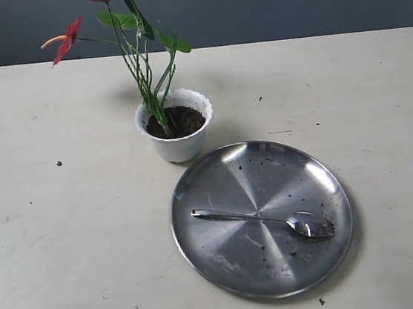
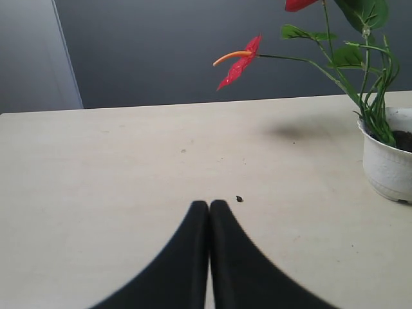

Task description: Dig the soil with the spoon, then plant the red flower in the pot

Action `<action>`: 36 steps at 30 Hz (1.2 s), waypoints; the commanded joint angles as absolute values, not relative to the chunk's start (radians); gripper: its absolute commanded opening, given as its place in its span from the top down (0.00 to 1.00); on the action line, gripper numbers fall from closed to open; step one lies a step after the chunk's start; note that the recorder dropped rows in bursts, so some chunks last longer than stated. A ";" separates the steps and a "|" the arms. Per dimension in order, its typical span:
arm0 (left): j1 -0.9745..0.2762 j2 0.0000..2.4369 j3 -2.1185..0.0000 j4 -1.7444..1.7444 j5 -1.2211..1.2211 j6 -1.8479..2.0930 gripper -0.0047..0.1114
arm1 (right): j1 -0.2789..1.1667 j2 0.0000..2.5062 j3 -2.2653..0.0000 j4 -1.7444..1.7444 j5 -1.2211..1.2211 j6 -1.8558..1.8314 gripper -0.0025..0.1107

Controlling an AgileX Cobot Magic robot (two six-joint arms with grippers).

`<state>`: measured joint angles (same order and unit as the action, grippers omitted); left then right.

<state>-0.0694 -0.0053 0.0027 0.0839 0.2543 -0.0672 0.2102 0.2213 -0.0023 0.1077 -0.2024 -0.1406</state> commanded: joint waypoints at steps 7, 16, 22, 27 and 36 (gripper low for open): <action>-0.074 0.000 0.000 0.084 0.246 -0.068 0.95 | 0.128 0.110 0.000 0.168 -0.039 -0.144 0.98; -0.074 0.000 0.000 0.082 0.246 -0.068 0.95 | 0.128 0.000 0.000 0.126 0.320 -0.144 0.98; -0.074 0.000 0.000 0.083 0.246 -0.068 0.95 | 0.128 0.000 0.000 0.048 0.330 -0.144 0.98; -0.074 0.000 0.000 0.083 0.246 -0.068 0.95 | 0.128 0.000 0.000 0.035 0.334 -0.144 0.98; -0.074 0.000 0.000 0.083 0.246 -0.068 0.95 | 0.128 0.000 0.000 0.036 0.325 -0.144 0.98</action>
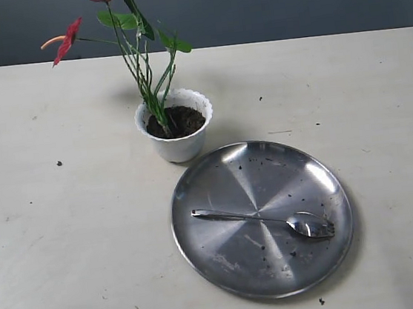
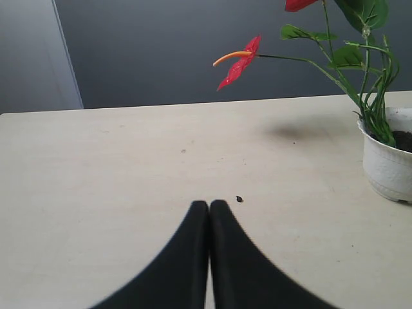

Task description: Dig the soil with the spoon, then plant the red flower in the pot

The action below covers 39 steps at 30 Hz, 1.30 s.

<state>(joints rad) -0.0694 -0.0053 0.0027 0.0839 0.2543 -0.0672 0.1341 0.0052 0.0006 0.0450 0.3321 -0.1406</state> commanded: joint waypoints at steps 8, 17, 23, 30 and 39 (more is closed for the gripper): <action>-0.074 0.000 0.000 0.081 0.246 -0.068 0.95 | 0.130 0.036 0.000 0.036 0.319 -0.144 0.98; -0.074 0.000 0.000 0.081 0.246 -0.068 0.95 | 0.130 0.040 0.000 0.036 0.319 -0.144 0.98; -0.074 0.000 0.000 0.081 0.246 -0.068 0.95 | 0.130 0.040 0.000 0.036 0.319 -0.144 0.98; -0.074 0.000 0.000 0.081 0.246 -0.068 0.95 | 0.130 0.040 0.000 0.036 0.321 -0.144 0.98; -0.074 0.000 0.000 0.081 0.246 -0.068 0.95 | 0.130 0.040 0.000 0.036 0.321 -0.144 0.98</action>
